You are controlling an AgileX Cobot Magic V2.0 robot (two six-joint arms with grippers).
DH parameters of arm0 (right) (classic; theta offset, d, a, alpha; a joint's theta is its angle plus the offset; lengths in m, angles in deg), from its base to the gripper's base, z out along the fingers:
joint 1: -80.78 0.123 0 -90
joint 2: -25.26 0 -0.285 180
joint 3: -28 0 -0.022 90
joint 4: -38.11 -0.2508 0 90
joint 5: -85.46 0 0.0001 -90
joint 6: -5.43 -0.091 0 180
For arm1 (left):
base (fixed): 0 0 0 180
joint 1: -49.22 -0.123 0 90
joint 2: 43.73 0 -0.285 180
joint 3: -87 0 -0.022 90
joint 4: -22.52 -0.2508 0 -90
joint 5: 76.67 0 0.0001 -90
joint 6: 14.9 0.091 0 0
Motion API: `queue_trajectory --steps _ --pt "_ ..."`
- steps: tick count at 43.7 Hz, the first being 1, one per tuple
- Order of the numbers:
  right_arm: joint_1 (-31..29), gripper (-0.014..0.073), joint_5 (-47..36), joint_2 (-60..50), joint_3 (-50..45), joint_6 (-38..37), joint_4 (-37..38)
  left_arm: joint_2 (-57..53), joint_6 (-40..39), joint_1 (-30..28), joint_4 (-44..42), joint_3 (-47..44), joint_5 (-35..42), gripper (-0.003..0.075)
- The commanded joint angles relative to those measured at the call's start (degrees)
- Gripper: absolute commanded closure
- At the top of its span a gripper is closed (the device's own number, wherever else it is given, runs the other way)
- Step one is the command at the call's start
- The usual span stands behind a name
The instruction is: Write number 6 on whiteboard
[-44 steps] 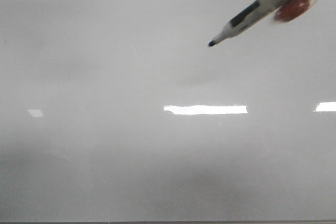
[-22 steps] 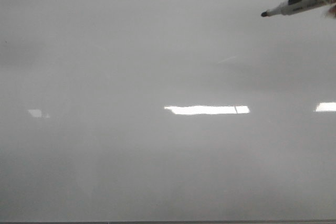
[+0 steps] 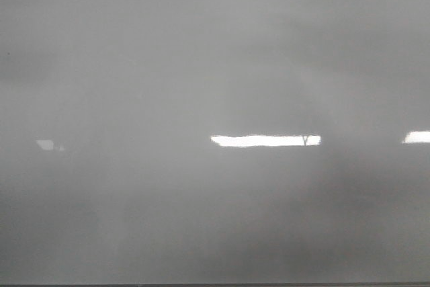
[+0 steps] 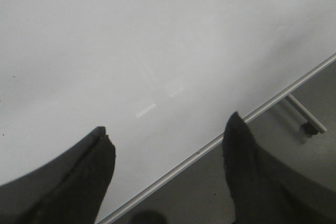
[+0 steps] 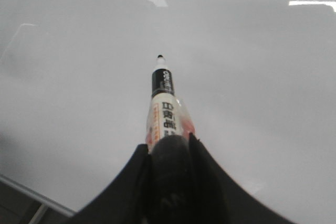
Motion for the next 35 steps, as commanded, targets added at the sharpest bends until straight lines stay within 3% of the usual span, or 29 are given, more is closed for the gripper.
queue_trajectory --steps 1,29,35 --pt "-1.3 0.0713 -4.4 3.0 4.5 0.1 -0.8 -0.3 -0.5 -0.3 1.7 1.5 3.8 0.0281" --pt "-1.5 0.0713 -5.9 20.6 15.6 0.2 -0.8 -0.3 -0.5 -0.3 1.7 1.5 4.3 0.0281" --pt "-0.7 0.0713 -0.3 23.3 15.6 1.2 -0.8 -0.3 -0.5 -0.3 1.7 1.5 4.3 0.0281"
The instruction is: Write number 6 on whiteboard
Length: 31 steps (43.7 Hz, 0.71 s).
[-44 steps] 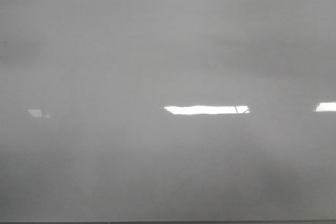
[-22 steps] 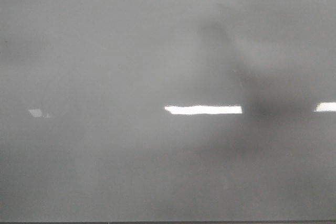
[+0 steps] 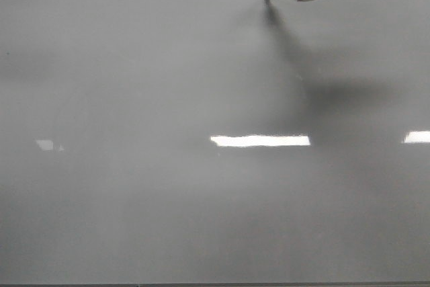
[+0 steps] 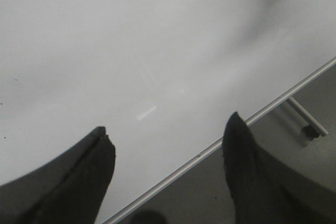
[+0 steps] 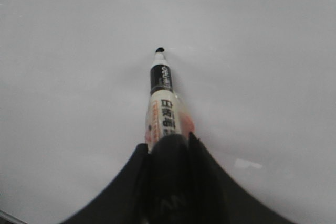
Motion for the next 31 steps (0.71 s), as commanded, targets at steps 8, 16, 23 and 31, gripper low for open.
queue_trajectory --steps 8,16,23,31 --pt "1.0 0.0713 8.9 1.9 1.9 4.8 0.3 -0.3 -0.5 -0.3 1.7 1.5 4.2 0.0281" --pt "-1.8 0.0713 4.7 -1.4 1.9 4.6 1.6 -0.3 -0.5 -0.3 1.5 1.5 4.2 0.0281" --pt "0.9 0.0713 2.3 0.4 1.9 4.6 0.8 -0.3 -0.5 -0.3 1.5 1.5 4.3 0.0281" --pt "5.2 0.0713 5.3 -7.1 -0.1 8.4 0.9 -0.3 -0.2 -0.3 -0.2 1.5 4.3 0.0281"
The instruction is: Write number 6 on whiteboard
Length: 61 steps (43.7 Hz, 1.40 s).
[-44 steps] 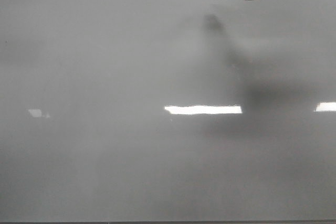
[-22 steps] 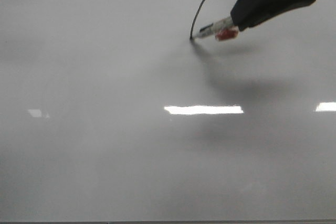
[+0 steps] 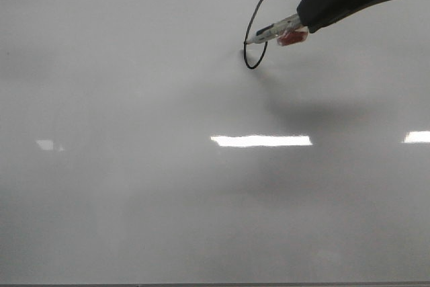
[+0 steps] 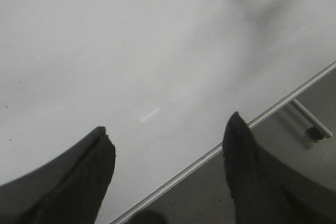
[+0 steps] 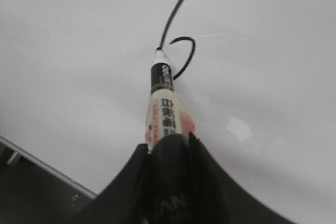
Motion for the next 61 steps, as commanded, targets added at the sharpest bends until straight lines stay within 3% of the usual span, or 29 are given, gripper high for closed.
queue_trajectory --steps 1,7,13,29,38,45,61 --pt "1.9 0.0713 -1.9 -7.9 -0.3 3.8 0.0 -0.3 0.3 -0.3 0.4 1.5 3.8 0.0281" --pt "4.0 0.0713 3.2 -15.9 -5.1 7.5 0.0 0.0 5.1 -0.3 2.2 1.5 3.7 0.0281" --pt "4.0 0.0713 11.2 -20.6 -7.2 11.3 0.0 2.1 14.9 1.8 10.3 1.8 1.8 0.0281" --pt "4.0 0.0713 26.6 -24.2 -7.2 23.6 -1.1 13.9 27.9 19.4 12.3 9.3 0.5 0.0281" --pt "4.0 0.0713 28.0 -24.2 -7.2 30.3 -8.0 23.5 32.0 29.0 11.5 15.3 -0.9 0.028" --pt "4.0 0.0713 26.2 -24.2 -7.2 31.1 -9.7 30.1 32.5 34.6 11.5 18.7 0.3 0.028" --pt "4.0 0.0713 25.8 -24.2 -7.2 31.1 -9.7 36.7 32.5 36.5 10.9 19.3 6.2 0.0281"
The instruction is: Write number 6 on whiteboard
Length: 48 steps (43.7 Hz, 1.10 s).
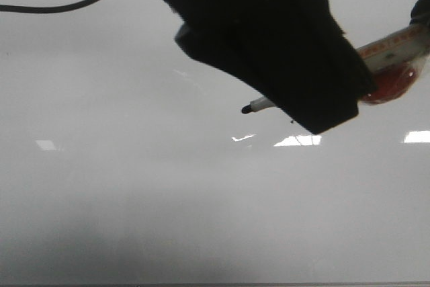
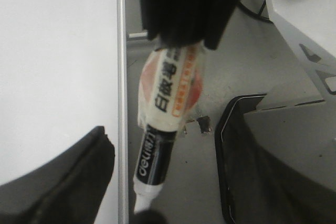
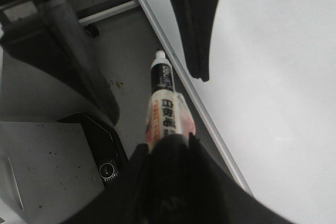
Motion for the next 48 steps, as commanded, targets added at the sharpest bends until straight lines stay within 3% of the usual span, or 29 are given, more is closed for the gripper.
queue_trajectory --steps 1,10,22,37,41,48 --pt "0.1 0.0713 -3.0 -0.6 1.4 0.8 -2.2 -1.5 0.1 0.5 1.5 1.9 3.7 0.0281" --pt "0.1 0.0713 -3.0 -0.6 1.4 0.8 -2.2 -1.3 0.2 0.5 1.5 1.9 3.8 0.0291" --pt "0.1 0.0713 -3.8 -0.6 1.4 0.8 -2.3 -1.3 0.2 0.5 1.5 1.9 3.1 0.0521" --pt "0.1 0.0705 -4.6 -0.6 1.4 0.8 -2.3 -1.3 0.2 0.5 1.5 1.9 2.6 0.0657" --pt "0.1 0.0597 -4.4 -0.6 1.4 0.8 -2.3 -1.3 0.2 0.5 1.5 1.9 2.6 0.0671" --pt "0.0 0.0165 -3.9 -0.6 1.4 0.8 -2.3 -1.3 0.2 0.4 1.5 1.9 2.6 0.0672"
